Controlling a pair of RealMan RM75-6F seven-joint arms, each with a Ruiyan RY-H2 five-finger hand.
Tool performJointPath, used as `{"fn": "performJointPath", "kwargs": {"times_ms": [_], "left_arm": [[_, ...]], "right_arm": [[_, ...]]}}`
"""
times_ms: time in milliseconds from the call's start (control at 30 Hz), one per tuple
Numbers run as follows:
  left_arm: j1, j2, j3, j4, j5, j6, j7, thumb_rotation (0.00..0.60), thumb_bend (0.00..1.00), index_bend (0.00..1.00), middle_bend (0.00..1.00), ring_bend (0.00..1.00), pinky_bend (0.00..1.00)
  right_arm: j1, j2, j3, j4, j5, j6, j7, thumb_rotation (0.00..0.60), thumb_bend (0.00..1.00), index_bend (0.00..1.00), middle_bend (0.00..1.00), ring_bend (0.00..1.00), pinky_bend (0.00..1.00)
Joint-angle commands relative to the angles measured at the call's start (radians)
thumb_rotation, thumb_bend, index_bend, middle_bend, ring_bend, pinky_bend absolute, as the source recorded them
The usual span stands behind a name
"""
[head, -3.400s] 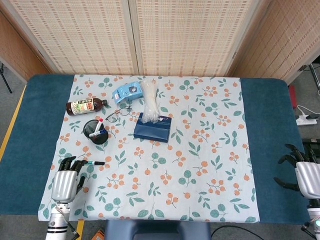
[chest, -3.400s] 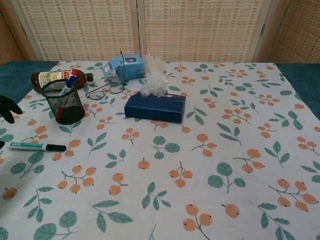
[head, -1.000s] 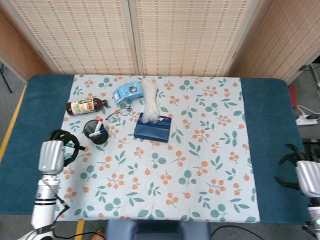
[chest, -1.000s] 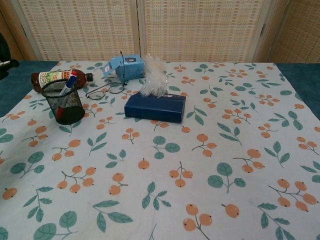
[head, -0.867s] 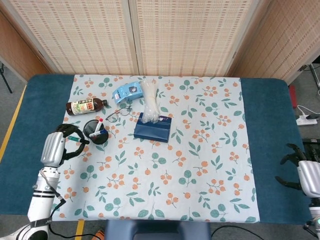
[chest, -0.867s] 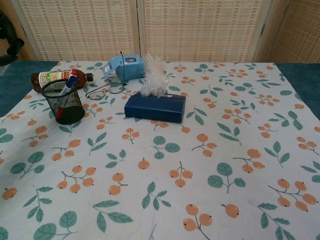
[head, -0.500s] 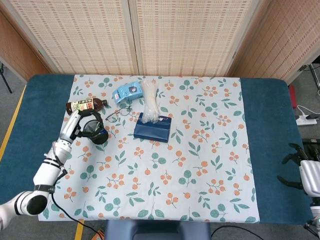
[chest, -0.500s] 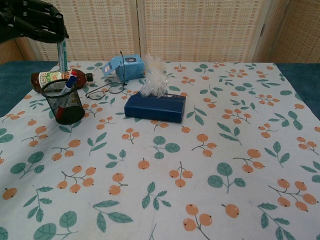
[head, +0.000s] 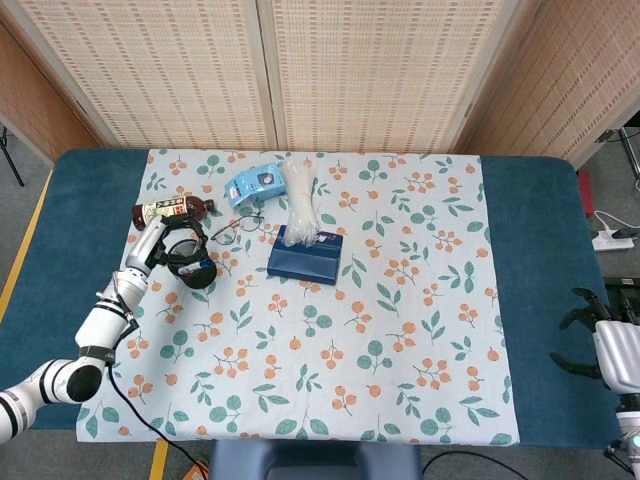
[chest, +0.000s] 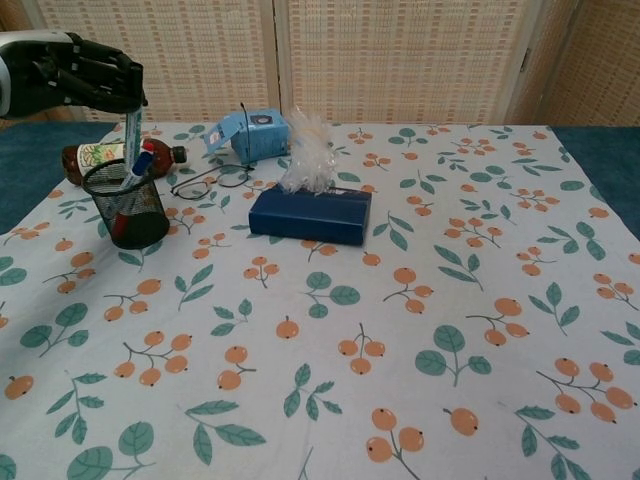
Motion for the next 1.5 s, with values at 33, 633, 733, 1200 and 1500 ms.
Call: {"fn": "performJointPath", "kwargs": {"times_ms": [33, 633, 733, 1200, 1500], "left_arm": [[-0.011, 0.028, 0.021, 0.006, 0.091, -0.088, -0.106, 0.6, 0.3, 0.45, 0.44, 0.19, 0.17], [0.257, 0.161, 0.213, -0.284, 0.357, 0.466, 0.585, 0.6, 0.3, 0.22, 0.19, 0.07, 0.16], [0.422, 0.118, 0.31, -0.286, 0.442, 0.756, 0.963, 0.6, 0.3, 0.26, 0.21, 0.09, 0.16], [0.64, 0.013, 0.389, 0.124, 0.342, 0.935, 0.882, 0.6, 0.3, 0.16, 0.13, 0.05, 0.13], [0.634, 0.029, 0.392, 0.143, 0.33, 0.879, 0.79, 0.6, 0.3, 0.16, 0.09, 0.02, 0.12]], "right_arm": [[0.002, 0.007, -0.004, -0.005, -0.002, -0.011, 0.01, 0.6, 0.0, 0.51, 0.15, 0.29, 0.04], [-0.003, 0.016, -0.007, -0.008, -0.026, 0.005, 0.043, 0.6, 0.0, 0.51, 0.16, 0.29, 0.04], [-0.002, 0.016, -0.013, -0.01, -0.039, 0.006, 0.038, 0.6, 0.0, 0.51, 0.16, 0.29, 0.04], [0.009, -0.016, -0.022, -0.009, -0.069, 0.008, -0.034, 0.6, 0.0, 0.23, 0.16, 0.27, 0.04], [0.021, -0.008, -0.024, -0.046, -0.015, -0.038, -0.091, 0.6, 0.0, 0.16, 0.16, 0.24, 0.04]]}}
